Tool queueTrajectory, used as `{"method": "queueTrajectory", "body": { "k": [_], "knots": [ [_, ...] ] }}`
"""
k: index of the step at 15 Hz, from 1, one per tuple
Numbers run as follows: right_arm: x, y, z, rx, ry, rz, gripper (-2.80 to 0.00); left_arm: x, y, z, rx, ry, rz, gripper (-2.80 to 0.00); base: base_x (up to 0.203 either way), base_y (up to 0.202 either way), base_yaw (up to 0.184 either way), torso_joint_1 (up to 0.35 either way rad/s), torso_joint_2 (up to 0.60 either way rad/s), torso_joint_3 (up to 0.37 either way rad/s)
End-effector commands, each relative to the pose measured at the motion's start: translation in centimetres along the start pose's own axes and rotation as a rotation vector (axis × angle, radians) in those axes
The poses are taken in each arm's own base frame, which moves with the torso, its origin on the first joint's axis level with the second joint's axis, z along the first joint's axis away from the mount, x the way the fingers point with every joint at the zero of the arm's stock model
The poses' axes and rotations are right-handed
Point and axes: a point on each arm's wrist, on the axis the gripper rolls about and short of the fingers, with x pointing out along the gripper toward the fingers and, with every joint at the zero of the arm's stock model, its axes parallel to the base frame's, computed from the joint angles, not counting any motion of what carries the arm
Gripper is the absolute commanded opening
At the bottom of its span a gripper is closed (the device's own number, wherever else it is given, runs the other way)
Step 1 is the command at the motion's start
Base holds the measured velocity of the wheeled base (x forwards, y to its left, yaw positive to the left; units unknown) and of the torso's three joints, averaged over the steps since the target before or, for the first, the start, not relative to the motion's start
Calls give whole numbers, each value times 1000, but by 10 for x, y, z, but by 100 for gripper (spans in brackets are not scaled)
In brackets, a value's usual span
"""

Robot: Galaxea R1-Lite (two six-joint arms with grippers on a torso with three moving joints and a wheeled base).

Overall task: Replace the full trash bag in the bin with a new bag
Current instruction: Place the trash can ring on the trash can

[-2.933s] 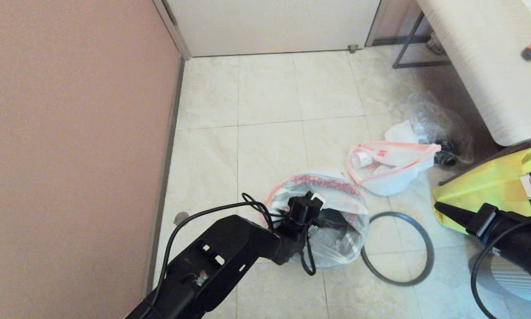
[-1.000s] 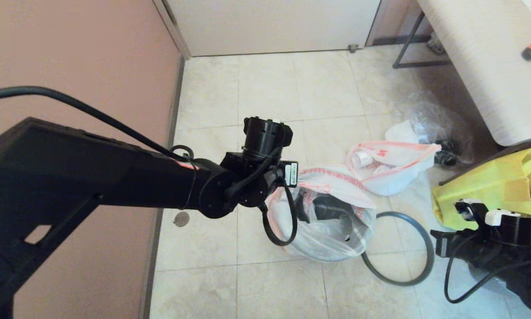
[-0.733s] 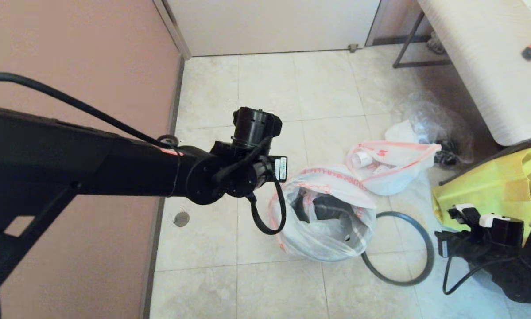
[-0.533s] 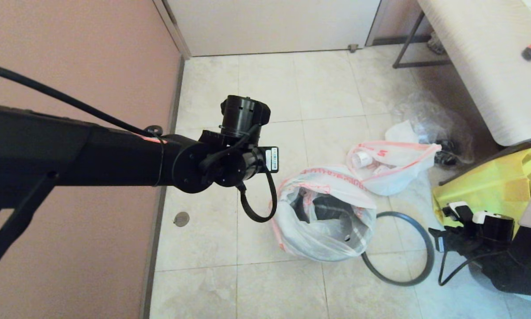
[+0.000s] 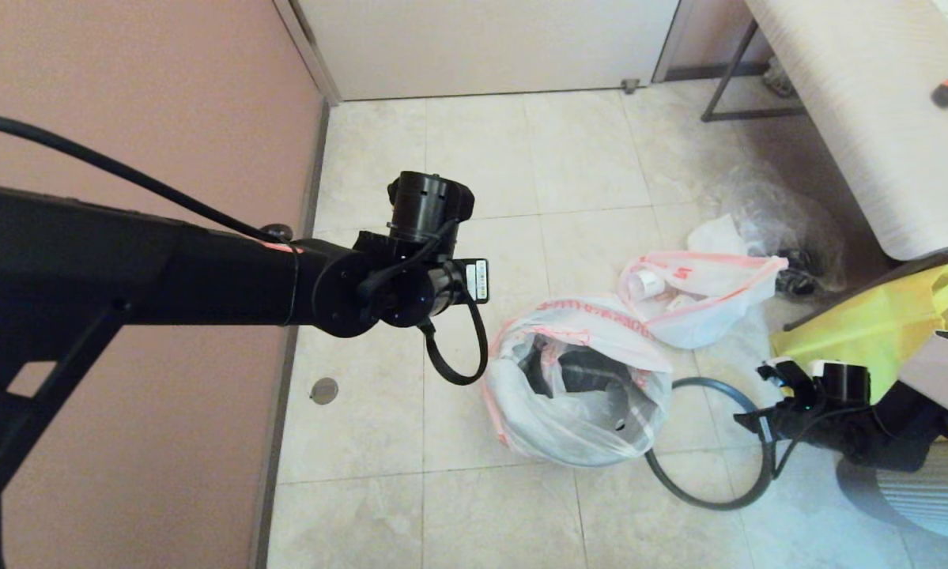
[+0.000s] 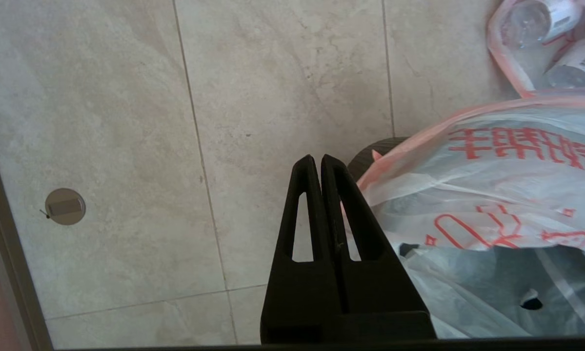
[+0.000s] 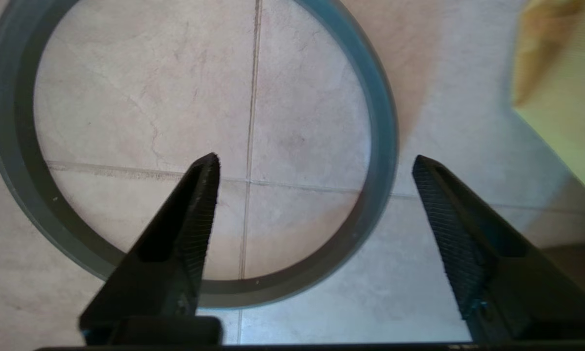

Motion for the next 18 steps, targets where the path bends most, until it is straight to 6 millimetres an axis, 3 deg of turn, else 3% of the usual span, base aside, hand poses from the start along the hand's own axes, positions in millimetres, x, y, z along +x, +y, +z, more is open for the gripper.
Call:
{"method": "queueTrajectory", "body": {
  "k": [1,9,10,11,15,18],
  "knots": [
    [12,-6,3,4,13,10,0,7,0,-4,1,9,9,-280,0,0,0,0,0,0],
    [67,-41,-4,31,82,9,0,19,4,-9,-2,24,31,-280,0,0,0,0,0,0],
    [75,-41,-9,36,104,14,-243,19,5,-8,-4,20,32,-280,0,0,0,0,0,0],
    [83,-42,-15,41,126,20,-280,19,5,-8,-4,20,33,-280,0,0,0,0,0,0],
    [110,-38,-44,50,190,14,-280,20,9,-7,-10,18,41,-280,0,0,0,0,0,0],
    [86,-43,-19,52,183,-3,-280,13,12,1,-20,-4,48,-280,0,0,0,0,0,0]
  ]
}}
